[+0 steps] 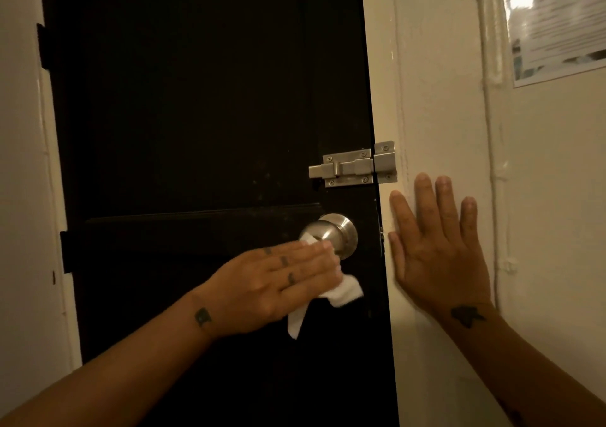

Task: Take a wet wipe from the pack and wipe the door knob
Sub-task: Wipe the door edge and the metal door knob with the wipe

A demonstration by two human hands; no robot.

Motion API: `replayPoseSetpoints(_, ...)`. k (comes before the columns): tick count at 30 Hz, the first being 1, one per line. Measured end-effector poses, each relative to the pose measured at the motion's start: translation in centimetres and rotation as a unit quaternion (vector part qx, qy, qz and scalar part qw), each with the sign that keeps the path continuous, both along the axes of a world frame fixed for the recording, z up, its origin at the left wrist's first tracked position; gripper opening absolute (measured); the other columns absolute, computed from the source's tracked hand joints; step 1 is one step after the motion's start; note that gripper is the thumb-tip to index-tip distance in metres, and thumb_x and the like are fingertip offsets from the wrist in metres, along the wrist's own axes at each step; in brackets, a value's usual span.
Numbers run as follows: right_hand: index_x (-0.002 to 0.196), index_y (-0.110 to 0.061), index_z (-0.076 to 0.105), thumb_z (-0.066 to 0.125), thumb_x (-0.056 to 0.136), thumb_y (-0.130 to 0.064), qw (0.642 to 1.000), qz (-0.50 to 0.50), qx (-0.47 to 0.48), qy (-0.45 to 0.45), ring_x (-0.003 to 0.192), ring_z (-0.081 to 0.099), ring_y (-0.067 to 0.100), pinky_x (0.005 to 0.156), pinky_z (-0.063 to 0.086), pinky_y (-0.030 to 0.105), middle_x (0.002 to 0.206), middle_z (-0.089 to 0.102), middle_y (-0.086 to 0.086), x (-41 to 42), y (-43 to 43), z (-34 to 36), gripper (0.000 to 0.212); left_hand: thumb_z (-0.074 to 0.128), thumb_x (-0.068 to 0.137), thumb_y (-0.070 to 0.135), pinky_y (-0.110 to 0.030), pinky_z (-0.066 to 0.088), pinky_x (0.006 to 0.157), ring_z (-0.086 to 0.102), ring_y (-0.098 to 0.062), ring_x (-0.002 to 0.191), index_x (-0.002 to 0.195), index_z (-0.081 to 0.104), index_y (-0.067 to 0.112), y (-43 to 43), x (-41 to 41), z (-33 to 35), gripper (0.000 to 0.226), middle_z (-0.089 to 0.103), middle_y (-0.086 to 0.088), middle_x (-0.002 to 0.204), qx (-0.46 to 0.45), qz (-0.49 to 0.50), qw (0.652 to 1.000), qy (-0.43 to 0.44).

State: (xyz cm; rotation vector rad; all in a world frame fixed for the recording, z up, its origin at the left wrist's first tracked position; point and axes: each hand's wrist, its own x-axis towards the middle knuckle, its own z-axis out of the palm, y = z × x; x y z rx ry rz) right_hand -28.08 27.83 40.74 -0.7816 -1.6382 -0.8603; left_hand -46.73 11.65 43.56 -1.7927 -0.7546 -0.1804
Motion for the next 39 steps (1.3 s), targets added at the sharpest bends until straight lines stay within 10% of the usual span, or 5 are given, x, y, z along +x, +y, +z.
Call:
replayPoseSetpoints(6, 0.139, -0.008, 0.030, 0.027, 0.089, -0.035, 1.000, -0.007, -0.007, -0.001, 0.135, 0.011, 0.040, 0.109, 0.003, 0.051, 0.146, 0.025, 0.027, 0.0, -0.2, 0.1, 0.057, 0.043, 0.086, 0.012, -0.031, 0.042, 0.094, 0.059, -0.027, 0.106, 0.115, 0.054, -0.001, -1.6, 0.3, 3.6, 0.034, 0.061, -0.024, 0.115, 0.135, 0.034, 0.942, -0.305)
replayPoseSetpoints(15, 0.140, -0.009, 0.029, 0.027, 0.089, -0.036, 1.000, 0.006, -0.020, 0.002, 0.136, 0.012, 0.041, 0.108, 0.006, 0.054, 0.146, 0.024, 0.027, 0.0, -0.4, 0.0, 0.057, 0.050, 0.086, -0.003, -0.032, 0.036, 0.105, 0.045, -0.016, 0.122, 0.126, 0.050, 0.009, 1.8, 0.9, 0.7, 0.041, 0.055, -0.014, 0.129, -0.083, 0.008, 0.902, -0.423)
replayPoseSetpoints(19, 0.139, -0.008, 0.030, 0.027, 0.089, -0.036, 1.000, 0.008, -0.012, 0.004, 0.135, 0.012, 0.041, 0.108, 0.006, 0.053, 0.146, 0.024, 0.027, 0.0, -0.4, -0.1, 0.057, 0.038, 0.090, -0.002, -0.004, 0.015, 0.106, 0.022, 0.006, 0.132, 0.134, 0.023, 0.024, 1.9, 1.8, -1.8, 0.053, 0.029, 0.012, 0.141, -0.138, -0.054, 0.848, -0.509)
replayPoseSetpoints(29, 0.138, -0.007, 0.033, 0.027, 0.089, -0.035, 1.000, 0.017, -0.005, 0.012, 0.135, 0.013, 0.043, 0.108, 0.006, 0.054, 0.145, 0.026, 0.028, -0.1, -0.4, -0.1, 0.056, 0.021, 0.085, 0.011, 0.000, 0.003, 0.104, -0.004, 0.012, 0.135, 0.139, 0.004, 0.026, 2.6, 2.0, -4.7, 0.059, -0.010, 0.043, 0.141, -0.110, -0.049, 0.863, -0.490)
replayPoseSetpoints(39, 0.137, -0.006, 0.034, 0.029, 0.088, -0.034, 0.999, 0.031, -0.013, 0.016, 0.135, 0.014, 0.044, 0.108, 0.009, 0.057, 0.145, 0.026, 0.029, -0.1, -0.5, -0.1, 0.057, 0.025, 0.088, 0.009, -0.007, 0.011, 0.109, 0.008, -0.009, 0.139, 0.137, 0.010, 0.011, 3.0, 1.9, -6.5, 0.052, 0.008, 0.008, 0.150, -0.006, -0.035, 0.891, -0.453)
